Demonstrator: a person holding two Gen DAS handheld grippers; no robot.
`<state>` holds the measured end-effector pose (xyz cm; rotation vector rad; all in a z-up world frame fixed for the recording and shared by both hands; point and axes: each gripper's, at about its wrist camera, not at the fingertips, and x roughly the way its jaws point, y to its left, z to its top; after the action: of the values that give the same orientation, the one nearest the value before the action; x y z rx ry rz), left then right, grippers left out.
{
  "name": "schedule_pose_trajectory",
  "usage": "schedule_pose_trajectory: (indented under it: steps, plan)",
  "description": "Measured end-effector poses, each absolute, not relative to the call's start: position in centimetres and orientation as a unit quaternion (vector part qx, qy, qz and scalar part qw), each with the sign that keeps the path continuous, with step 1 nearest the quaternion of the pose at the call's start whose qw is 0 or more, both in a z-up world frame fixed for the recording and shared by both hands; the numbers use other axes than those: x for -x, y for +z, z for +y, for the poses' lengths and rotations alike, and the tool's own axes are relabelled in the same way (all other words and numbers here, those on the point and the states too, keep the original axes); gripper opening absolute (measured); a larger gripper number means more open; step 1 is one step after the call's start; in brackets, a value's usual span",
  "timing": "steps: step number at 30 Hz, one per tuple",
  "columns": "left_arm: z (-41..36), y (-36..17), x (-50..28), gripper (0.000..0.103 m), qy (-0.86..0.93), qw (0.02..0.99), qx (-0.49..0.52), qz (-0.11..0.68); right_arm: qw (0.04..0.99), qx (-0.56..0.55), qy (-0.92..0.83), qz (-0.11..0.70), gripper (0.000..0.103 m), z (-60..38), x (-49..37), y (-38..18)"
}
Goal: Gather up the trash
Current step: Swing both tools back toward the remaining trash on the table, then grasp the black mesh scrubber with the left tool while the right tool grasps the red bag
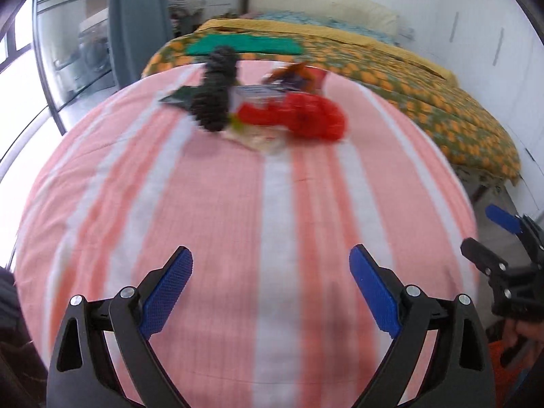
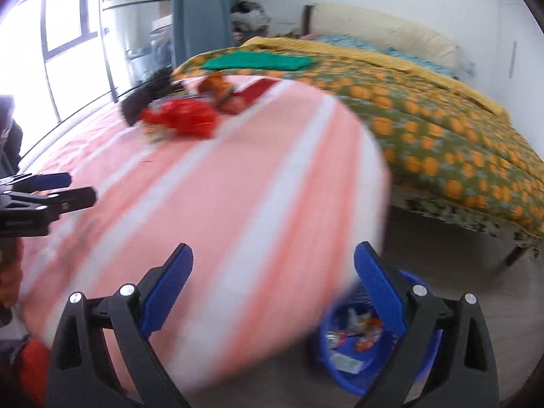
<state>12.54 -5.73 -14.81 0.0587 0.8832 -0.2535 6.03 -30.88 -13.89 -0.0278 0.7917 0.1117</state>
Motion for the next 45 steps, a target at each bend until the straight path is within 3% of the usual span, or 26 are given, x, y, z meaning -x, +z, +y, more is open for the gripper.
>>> schedule_pose_trajectory:
  steps: [12, 21, 29, 35, 38, 39, 45]
  plan:
    - [-2.9, -16.5, -12.7, 0.097, -0.103, 0.889, -0.039, 0.444, 0.906, -0.002, 0.051, 0.42, 0.093, -24.1, -14.3, -14.6]
    - [-3.1, -16.3, -13.2, 0.097, -0.117, 0.892, -0.035, 0.435, 0.891, 0.012, 0.06, 0.45, 0.094, -23.7, -14.8, -16.0]
    - [-2.5, -12.2, -21.5, 0.097, -0.12, 0.912, -0.029, 0.391, 0.897, 0.036, 0.047, 0.439, 0.094, -23.0, -14.2, -15.8]
    - [-2.7, -12.3, -27.8, 0.08, -0.12, 0.903, -0.013, 0.412, 0.895, 0.029, 0.049, 0.443, 0.094, -23.3, -14.4, -15.9]
    - [-2.4, -12.5, -28.6, 0.051, -0.14, 0.897, 0.01, 0.42, 0.892, 0.014, 0.055, 0.449, 0.094, -23.8, -14.8, -16.0]
    - [-2.3, -12.6, -28.7, 0.035, -0.15, 0.893, 0.017, 0.424, 0.891, 0.011, 0.056, 0.45, 0.094, -23.8, -14.8, -16.0]
    - [0.2, -11.4, -25.3, 0.033, -0.15, 0.888, 0.036, 0.434, 0.892, 0.013, 0.054, 0.449, 0.094, -23.9, -14.9, -16.0]
